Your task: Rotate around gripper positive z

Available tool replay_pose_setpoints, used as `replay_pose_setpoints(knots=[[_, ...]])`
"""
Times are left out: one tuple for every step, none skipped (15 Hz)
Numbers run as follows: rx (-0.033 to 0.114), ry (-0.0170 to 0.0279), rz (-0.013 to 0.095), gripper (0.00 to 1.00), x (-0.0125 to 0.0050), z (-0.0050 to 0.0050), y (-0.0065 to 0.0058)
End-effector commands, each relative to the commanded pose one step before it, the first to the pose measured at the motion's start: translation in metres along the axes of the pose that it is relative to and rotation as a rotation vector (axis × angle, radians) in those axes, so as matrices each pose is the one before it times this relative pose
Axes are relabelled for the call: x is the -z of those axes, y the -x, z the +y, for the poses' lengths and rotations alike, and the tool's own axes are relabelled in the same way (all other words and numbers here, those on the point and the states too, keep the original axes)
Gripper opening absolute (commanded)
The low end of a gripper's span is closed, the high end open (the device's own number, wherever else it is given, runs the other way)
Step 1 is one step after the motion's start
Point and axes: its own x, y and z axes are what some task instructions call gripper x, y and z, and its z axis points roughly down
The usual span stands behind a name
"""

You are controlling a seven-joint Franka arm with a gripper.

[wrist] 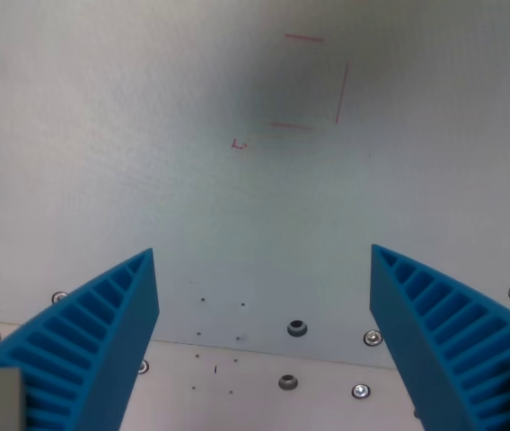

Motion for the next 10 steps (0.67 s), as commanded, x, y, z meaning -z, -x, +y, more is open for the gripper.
replay_pose_setpoints(knots=[[-0.1337,0.00031,0.0035,1.00,0.00169,0.00008,0.00022],[-0.0117,0.00000,0.0000,1.00,0.00000,0.00000,0.00000],[-0.0117,0.00000,0.0000,1.00,0.00000,0.00000,0.00000],[-0.0117,0.00000,0.0000,1.00,0.00000,0.00000,0.00000],[-0.0117,0.00000,0.0000,1.00,0.00000,0.00000,0.00000],[-0.0117,0.00000,0.0000,1.00,0.00000,0.00000,0.00000],[-0.0117,0.00000,0.0000,1.00,0.00000,0.00000,0.00000],[-0.0117,0.00000,0.0000,1.00,0.00000,0.00000,0.00000],[-0.0117,0.00000,0.0000,1.00,0.00000,0.00000,0.00000],[-0.0117,0.00000,0.0000,1.00,0.00000,0.00000,0.00000]])
